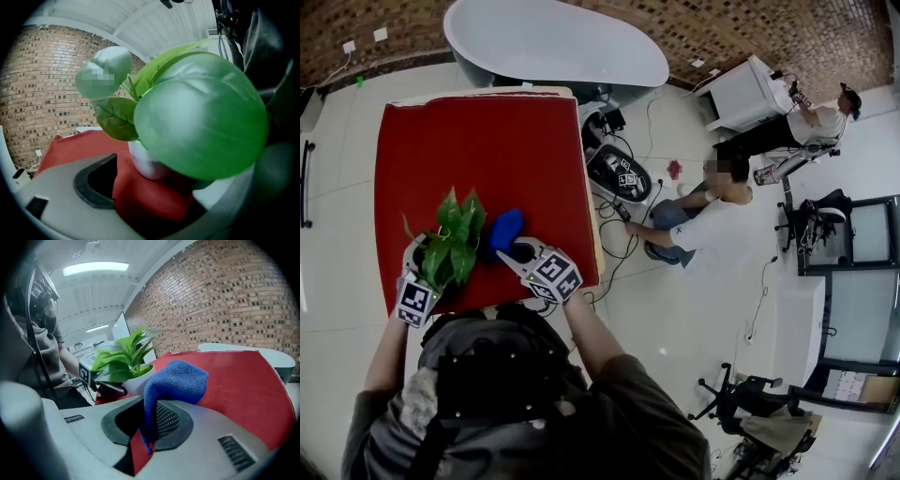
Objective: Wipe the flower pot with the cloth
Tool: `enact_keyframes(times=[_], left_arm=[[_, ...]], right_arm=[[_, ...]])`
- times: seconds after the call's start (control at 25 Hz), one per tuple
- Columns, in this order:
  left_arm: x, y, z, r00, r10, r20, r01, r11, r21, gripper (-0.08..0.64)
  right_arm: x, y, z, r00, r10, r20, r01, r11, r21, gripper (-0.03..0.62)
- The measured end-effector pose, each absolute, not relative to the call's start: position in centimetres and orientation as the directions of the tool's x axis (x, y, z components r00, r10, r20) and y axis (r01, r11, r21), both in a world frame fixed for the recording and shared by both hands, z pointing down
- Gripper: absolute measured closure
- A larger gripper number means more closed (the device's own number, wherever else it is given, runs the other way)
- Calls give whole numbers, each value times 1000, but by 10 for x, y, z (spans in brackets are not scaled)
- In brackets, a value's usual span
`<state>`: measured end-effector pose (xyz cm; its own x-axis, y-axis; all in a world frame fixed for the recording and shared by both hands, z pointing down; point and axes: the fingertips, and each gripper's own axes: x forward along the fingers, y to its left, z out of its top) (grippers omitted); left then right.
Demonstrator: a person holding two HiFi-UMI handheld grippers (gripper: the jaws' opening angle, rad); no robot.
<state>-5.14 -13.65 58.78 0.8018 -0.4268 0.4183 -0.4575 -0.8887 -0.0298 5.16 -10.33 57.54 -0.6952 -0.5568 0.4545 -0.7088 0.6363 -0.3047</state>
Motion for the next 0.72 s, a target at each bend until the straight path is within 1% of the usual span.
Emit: enact_keyframes(times=[0.2, 0.32, 0.4, 0.48, 0.56, 0.72], left_arm=[[-90, -129, 594, 743, -484, 462, -531, -847, -34, 110], [-128, -128, 590, 685, -575, 448, -646, -764, 7, 112], [-157, -134, 580, 625, -664, 411, -748, -661, 69, 114], [-180, -141, 566, 562, -741, 367, -816, -568, 104, 120], [-193, -149, 549, 524, -791, 315, -848, -518, 109, 130], [-201, -159, 498, 498, -845, 193, -867, -489, 96, 138]], right_arm=[[72, -110, 560, -612, -672, 417, -790, 541, -288, 523], [86, -113, 550, -536, -743, 402, -844, 481, -237, 523], [98, -120, 542, -489, -781, 389, -872, 444, -206, 523], [110, -126, 533, -456, -810, 370, -890, 416, -186, 523], [121, -131, 521, -424, -837, 347, -906, 389, -168, 523], [128, -140, 487, -391, -877, 280, -920, 367, -136, 523]])
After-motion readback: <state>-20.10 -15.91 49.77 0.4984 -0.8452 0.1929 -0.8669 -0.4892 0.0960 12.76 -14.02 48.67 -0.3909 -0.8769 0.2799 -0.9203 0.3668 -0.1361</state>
